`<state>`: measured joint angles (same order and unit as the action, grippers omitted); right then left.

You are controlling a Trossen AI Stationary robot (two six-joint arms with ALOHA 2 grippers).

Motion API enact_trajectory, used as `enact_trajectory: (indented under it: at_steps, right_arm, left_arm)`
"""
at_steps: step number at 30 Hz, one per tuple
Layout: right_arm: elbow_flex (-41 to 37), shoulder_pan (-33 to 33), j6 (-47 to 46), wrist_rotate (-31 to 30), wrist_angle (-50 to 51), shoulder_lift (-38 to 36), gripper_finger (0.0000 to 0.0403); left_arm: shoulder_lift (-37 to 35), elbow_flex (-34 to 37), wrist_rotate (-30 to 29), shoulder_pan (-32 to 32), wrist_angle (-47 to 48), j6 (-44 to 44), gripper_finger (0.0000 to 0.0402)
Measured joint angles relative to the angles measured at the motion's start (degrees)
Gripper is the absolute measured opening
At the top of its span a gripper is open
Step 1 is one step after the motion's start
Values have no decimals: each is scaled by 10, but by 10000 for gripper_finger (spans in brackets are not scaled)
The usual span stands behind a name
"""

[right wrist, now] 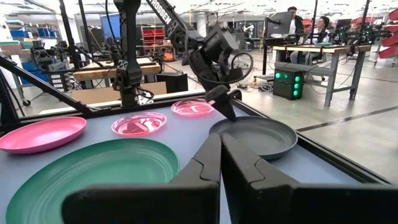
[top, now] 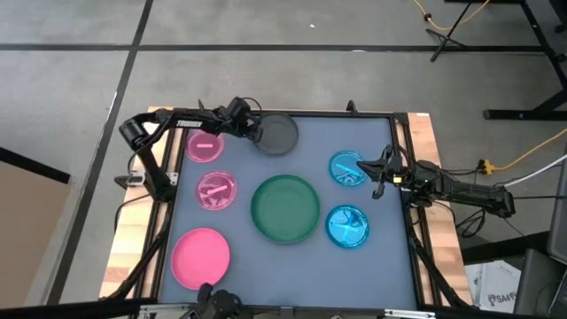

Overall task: Stack plastic plates
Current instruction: Stack the black plate on top of the green plate

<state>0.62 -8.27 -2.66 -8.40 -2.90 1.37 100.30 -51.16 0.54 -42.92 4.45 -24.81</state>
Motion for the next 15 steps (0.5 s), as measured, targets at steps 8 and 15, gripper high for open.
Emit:
enact_trajectory:
  at_steps: [8, 15]
  right_arm:
    - [0, 0, 0, 0, 0, 0, 5]
    - [0, 0, 0, 0, -1, 0, 5]
  left_arm:
    - [25, 0, -3, 1, -8, 22, 180]
    - [32, 0, -7, 7, -22, 45, 109]
